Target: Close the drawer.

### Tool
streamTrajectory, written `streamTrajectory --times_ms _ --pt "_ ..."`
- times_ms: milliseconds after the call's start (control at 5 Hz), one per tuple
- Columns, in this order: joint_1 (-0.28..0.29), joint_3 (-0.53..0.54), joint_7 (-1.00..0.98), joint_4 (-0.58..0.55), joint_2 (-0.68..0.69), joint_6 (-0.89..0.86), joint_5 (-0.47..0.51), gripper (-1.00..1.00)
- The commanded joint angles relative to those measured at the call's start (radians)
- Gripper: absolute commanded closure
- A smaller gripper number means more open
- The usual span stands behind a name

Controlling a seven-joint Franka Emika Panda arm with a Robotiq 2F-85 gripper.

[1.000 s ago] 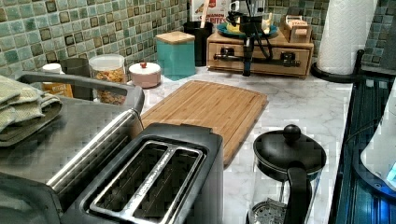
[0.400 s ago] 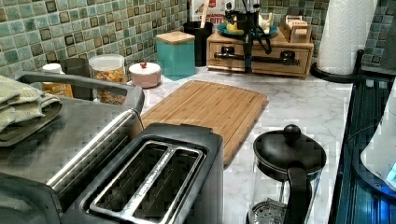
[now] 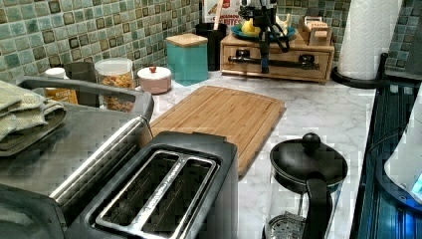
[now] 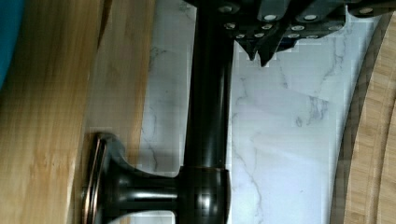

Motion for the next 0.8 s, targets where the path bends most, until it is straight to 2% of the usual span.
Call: streamTrajectory --times_ms 200,800 --pt "-0.053 -0.107 0.013 0.229 -0.083 0.045 -0.047 1.00" --pt "-0.050 -0.111 0.012 0.229 -0.083 0.045 -0.045 1.00"
